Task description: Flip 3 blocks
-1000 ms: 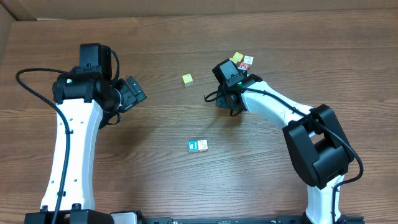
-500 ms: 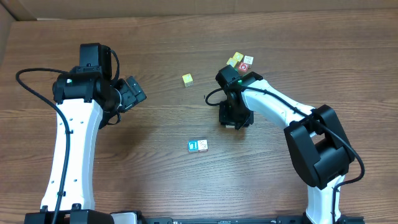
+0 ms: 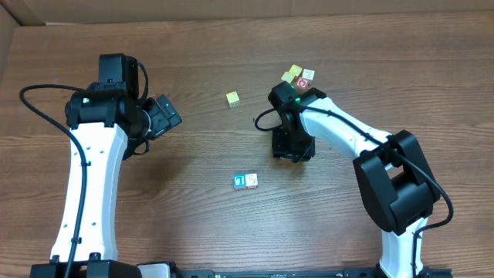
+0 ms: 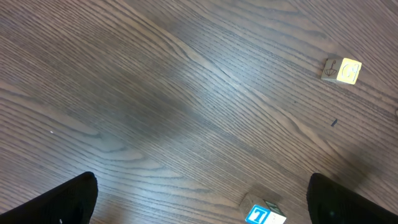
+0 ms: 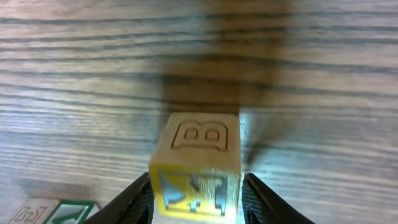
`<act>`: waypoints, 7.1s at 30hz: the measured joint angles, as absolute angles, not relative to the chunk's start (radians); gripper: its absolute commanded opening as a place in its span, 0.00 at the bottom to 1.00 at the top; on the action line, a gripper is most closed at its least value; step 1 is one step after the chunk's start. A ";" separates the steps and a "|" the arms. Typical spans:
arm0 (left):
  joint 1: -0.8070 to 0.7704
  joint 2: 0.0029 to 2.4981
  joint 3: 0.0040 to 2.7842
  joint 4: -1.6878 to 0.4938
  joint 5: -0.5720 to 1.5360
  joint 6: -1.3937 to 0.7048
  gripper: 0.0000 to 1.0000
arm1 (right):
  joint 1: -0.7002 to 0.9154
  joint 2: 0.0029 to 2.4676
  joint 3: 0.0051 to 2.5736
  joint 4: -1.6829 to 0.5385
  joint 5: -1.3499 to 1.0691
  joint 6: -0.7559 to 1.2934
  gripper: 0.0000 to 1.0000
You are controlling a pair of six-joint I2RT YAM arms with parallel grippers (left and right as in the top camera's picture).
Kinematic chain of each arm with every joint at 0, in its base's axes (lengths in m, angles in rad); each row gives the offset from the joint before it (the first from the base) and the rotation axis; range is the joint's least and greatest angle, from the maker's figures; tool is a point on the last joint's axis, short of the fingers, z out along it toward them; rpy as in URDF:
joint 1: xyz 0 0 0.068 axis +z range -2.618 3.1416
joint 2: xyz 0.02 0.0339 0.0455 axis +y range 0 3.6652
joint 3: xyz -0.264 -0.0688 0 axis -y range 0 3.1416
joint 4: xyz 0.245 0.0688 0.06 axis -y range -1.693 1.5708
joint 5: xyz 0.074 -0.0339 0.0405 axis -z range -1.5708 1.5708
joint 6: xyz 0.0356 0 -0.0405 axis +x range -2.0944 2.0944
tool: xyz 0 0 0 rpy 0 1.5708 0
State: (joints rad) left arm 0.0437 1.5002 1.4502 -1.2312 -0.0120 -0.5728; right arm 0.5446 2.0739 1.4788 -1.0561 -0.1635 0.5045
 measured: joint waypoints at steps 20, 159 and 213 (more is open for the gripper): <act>0.044 1.500 1.450 -1.231 -0.012 -0.573 1.00 | 0.544 2.071 1.586 -1.135 -0.070 0.496 0.48; 0.044 1.500 1.450 -1.231 -0.012 -0.573 1.00 | 0.669 2.069 1.496 -1.180 -0.236 0.526 0.05; 0.044 1.500 1.450 -1.231 -0.012 -0.573 1.00 | 0.672 2.069 1.496 -1.198 -0.236 0.682 0.04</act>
